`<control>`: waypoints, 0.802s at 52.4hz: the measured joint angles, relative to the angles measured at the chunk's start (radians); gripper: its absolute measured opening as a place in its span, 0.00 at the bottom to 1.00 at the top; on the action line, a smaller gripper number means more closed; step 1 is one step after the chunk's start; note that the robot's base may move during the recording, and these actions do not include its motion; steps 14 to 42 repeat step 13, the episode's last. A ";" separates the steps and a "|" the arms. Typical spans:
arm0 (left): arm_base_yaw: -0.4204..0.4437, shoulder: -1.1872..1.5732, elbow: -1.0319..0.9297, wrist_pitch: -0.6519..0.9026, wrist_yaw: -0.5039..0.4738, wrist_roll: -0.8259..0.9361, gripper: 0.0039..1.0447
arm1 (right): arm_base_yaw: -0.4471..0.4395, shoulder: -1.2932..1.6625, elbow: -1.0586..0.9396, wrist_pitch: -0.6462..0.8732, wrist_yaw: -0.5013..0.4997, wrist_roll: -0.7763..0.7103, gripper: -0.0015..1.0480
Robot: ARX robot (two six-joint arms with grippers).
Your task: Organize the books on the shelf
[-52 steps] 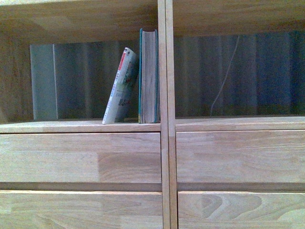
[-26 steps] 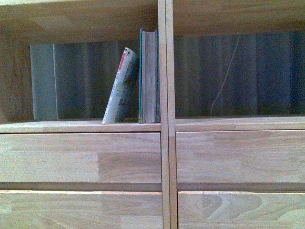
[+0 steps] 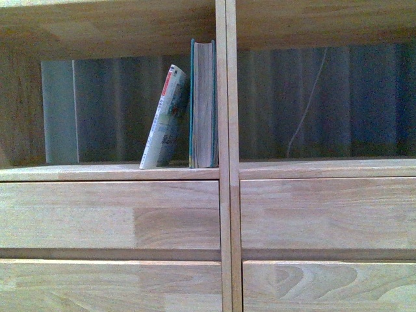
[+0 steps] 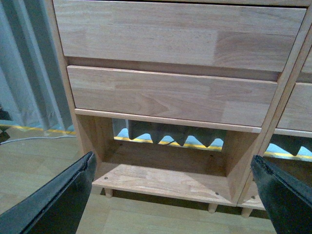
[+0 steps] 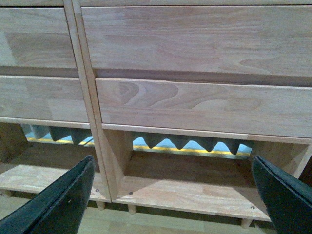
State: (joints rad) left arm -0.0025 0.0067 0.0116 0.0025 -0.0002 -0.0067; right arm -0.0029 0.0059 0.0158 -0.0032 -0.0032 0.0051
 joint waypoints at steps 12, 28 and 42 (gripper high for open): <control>0.000 0.000 0.000 0.000 0.000 0.000 0.94 | 0.000 0.000 0.000 0.000 0.000 0.000 0.93; 0.000 0.000 0.000 0.000 0.000 0.000 0.94 | 0.000 0.000 0.000 0.000 0.000 0.000 0.93; 0.000 0.000 0.000 0.000 0.000 0.000 0.94 | 0.000 0.000 0.000 0.000 0.000 0.000 0.93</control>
